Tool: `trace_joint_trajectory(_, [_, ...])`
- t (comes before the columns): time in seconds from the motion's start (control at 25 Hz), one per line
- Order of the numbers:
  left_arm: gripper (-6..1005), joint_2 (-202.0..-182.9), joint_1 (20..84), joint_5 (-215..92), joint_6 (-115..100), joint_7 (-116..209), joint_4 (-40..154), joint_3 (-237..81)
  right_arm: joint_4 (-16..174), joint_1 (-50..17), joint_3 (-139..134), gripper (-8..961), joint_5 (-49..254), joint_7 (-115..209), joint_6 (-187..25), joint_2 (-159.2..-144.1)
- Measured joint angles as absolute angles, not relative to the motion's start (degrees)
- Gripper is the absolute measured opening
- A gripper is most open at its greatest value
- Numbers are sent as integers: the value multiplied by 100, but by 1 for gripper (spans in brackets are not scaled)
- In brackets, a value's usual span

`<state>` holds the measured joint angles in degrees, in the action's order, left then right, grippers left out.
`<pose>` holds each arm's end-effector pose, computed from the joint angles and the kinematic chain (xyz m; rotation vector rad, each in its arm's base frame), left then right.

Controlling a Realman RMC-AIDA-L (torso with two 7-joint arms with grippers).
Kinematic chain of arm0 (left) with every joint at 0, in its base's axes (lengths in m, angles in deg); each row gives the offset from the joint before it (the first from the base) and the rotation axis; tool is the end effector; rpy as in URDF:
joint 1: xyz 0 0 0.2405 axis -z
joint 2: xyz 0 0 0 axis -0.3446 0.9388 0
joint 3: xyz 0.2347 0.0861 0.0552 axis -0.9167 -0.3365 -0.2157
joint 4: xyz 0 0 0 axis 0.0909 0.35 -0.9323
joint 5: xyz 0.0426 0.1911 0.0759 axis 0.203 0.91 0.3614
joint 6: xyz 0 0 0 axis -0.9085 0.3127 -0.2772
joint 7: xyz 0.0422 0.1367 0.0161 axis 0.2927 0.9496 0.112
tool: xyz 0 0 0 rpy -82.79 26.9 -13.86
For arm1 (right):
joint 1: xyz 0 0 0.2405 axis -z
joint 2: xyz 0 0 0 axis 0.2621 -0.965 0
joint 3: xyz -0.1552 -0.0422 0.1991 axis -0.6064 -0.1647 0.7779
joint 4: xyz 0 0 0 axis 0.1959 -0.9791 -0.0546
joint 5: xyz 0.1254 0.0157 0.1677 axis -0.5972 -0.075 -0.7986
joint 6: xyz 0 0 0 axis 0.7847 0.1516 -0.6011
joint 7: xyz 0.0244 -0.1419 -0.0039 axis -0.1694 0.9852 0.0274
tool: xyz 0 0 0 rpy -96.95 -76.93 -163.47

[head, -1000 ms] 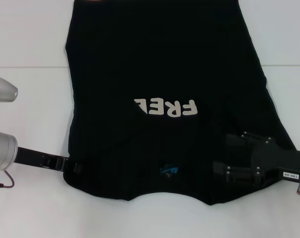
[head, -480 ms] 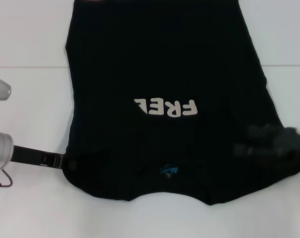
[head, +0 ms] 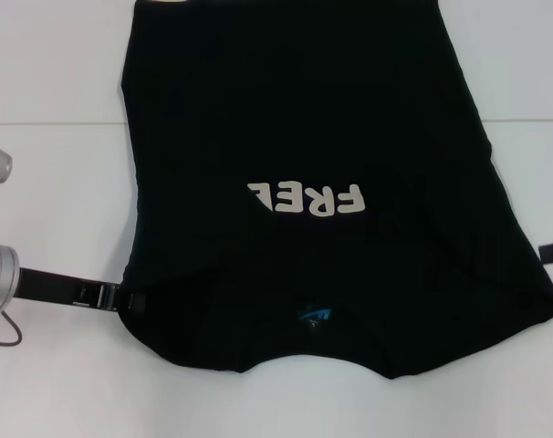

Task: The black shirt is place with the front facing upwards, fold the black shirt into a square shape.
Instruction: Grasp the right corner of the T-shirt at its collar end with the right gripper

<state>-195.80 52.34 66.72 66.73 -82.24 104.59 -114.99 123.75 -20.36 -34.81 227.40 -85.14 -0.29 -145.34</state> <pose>-0.2973 0.3488 0.0221 -2.3746 -1.5245 -0.1187 0.3019 0.3699 0.1098 -2.2804 1.5671 0.0806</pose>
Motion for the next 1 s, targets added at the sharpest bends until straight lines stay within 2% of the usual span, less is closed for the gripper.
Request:
trace_joint_trajectory(0.28, [36,-19568,5183,6645,6710,-8169,10467,-11494,12234,-2495,-3416,925,24009,-9102,28,-14693])
trace_joint_trajectory(0.68, [34,-19564,5182,6632,6676,-8154,10449,-11489,11895,-2557,-3494,925,24211,-9200,-488,-14714])
trace_joint_trajectory(1.0, [34,-19566,5208,6631,6669,-8151,10436,-11489,11497,-2683,-3673,925,24218,-9159,-916,-14788])
